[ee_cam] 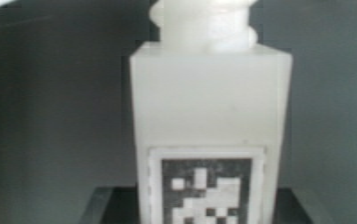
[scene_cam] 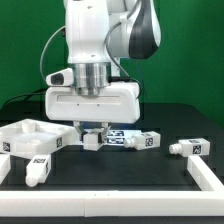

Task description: Assemble one leg

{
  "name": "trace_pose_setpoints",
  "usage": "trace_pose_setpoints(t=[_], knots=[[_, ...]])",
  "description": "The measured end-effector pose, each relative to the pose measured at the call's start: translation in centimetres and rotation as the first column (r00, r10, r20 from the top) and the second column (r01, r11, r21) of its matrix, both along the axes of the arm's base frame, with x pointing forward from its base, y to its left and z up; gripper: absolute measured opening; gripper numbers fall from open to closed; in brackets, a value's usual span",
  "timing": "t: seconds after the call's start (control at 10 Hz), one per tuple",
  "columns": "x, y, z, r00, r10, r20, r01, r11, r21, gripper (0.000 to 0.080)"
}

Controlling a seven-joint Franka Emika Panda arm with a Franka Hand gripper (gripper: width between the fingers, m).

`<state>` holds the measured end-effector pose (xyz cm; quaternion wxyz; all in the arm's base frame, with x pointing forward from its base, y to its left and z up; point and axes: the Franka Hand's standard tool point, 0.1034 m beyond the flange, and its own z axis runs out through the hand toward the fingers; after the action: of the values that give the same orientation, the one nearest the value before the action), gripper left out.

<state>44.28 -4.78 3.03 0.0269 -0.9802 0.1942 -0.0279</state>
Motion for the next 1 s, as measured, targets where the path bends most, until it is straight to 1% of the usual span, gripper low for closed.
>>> trace_pose_setpoints(t=[0.1,0.2,0.3,0.4,0.5,0.6,0.8,1.0], knots=[[-0.2,-0.1,-0.1,1.0,0.016,0.006,-0.016,1.0,-0.007,0.0284],[-1.8,-0.5,-0.5,0.999,0.054,0.008,-0.053,0.998,-0.024,0.0284],[-3.8,-1.4,-1.1,0.997,0.083,0.0,-0.083,0.996,-0.039,0.0284],[-5.2,-2.0,-1.7,0.997,0.073,0.002,-0.073,0.996,-0.056,0.0284],[-5.6,-1.9,-2.0,0.997,0.076,0.013,-0.075,0.995,-0.071,0.0284],[-5.3,-1.5,-2.1,0.997,0.079,0.02,-0.078,0.994,-0.073,0.0284],[-4.0,-0.2,-2.0,0.995,0.093,0.034,-0.091,0.993,-0.073,0.0284],[-3.8,-0.1,-2.0,0.994,0.102,0.036,-0.1,0.992,-0.074,0.0286]])
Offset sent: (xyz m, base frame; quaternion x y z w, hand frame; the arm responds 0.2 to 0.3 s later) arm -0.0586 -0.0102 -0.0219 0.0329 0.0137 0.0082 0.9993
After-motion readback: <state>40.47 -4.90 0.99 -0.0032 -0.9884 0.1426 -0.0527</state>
